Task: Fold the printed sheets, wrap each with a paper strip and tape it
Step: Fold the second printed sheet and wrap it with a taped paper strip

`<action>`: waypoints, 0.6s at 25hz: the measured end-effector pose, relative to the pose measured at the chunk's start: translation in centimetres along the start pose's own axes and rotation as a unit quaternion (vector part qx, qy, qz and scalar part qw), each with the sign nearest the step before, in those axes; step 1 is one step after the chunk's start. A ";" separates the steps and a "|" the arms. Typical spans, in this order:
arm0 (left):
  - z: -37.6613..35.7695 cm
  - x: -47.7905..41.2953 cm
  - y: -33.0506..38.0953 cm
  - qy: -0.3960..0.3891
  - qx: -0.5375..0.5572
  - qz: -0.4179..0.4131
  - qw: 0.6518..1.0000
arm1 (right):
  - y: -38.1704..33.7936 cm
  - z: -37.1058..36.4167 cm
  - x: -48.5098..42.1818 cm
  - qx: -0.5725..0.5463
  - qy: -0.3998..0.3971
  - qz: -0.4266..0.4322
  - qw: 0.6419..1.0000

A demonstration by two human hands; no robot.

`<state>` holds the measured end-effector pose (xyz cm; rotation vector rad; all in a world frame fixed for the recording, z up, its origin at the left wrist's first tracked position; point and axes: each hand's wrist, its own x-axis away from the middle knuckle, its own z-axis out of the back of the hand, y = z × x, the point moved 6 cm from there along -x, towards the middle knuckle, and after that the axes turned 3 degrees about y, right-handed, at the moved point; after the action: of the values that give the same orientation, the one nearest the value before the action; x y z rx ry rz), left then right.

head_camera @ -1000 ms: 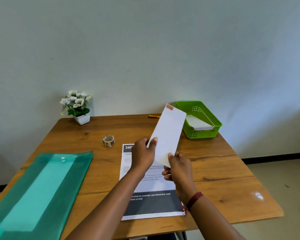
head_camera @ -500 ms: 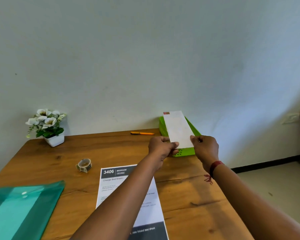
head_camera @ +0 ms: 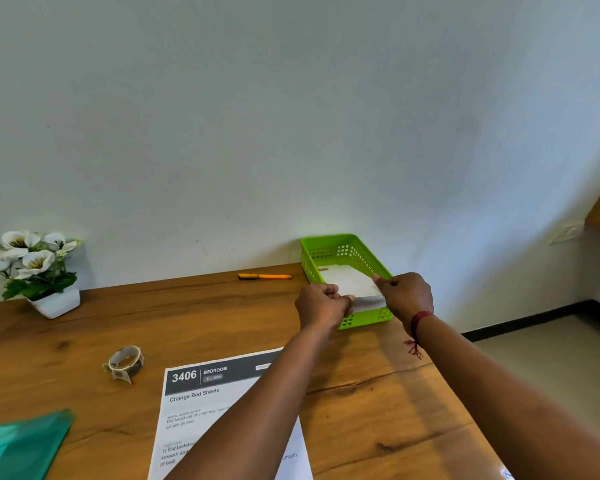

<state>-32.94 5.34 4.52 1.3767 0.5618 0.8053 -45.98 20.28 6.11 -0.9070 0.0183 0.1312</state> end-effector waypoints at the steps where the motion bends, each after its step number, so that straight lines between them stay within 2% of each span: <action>1: 0.1 0.0 0.0 0.013 -0.022 -0.019 0.999 | 0.1 -0.2 -0.1 0.002 -0.004 0.006 1.000; 4: 0.7 0.3 0.2 0.037 -0.110 -0.092 0.989 | -0.3 -0.5 0.1 0.009 -0.006 0.032 0.999; 8: 2.2 1.1 0.0 0.053 -0.174 -0.163 0.970 | -1.2 -0.3 1.7 0.114 0.028 0.104 0.988; 15: 7.4 4.7 -1.0 0.027 -0.254 -0.265 0.930 | -3.8 -2.4 10.5 0.125 0.007 0.340 0.932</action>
<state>-24.14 4.33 5.00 0.6765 0.6708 0.4932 -35.01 17.21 6.92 -0.6136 0.3591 0.7524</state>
